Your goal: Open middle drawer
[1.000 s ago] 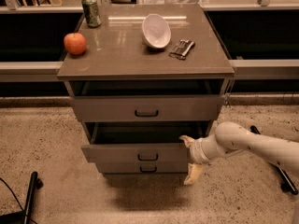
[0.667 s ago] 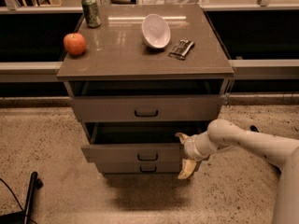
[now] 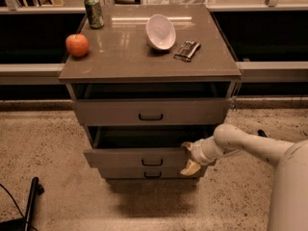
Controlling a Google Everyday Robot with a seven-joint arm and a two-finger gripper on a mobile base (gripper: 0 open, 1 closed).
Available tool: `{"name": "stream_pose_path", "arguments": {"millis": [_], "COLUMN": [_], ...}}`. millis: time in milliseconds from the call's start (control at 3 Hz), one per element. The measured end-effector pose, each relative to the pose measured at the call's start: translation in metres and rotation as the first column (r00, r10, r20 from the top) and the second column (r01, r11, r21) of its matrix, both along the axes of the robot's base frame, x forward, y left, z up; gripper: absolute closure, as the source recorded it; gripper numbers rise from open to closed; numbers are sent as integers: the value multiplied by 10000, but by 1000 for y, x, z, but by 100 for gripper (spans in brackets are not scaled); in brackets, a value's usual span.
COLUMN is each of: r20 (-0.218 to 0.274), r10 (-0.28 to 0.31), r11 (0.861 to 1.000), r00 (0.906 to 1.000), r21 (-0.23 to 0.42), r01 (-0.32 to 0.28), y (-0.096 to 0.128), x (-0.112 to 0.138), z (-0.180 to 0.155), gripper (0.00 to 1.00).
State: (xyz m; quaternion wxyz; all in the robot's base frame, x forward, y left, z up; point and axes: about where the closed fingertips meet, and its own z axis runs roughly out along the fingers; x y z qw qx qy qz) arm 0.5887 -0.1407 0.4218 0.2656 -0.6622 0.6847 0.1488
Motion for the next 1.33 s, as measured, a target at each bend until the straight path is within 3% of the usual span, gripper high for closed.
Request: {"name": "stream_pose_path", "arguments": {"millis": [333, 667, 1000, 1333], "r20": [-5, -33, -33, -33], "r10": [-7, 53, 54, 55], "r11": [10000, 10000, 10000, 10000], "r00": [10000, 10000, 10000, 10000], "r21": [-4, -55, -55, -55], "r01": [7, -54, -54, -55], "y": [0, -2, -2, -2], "x": [0, -2, 2, 2], "z": [0, 2, 7, 11], "gripper": [56, 64, 61, 45]}}
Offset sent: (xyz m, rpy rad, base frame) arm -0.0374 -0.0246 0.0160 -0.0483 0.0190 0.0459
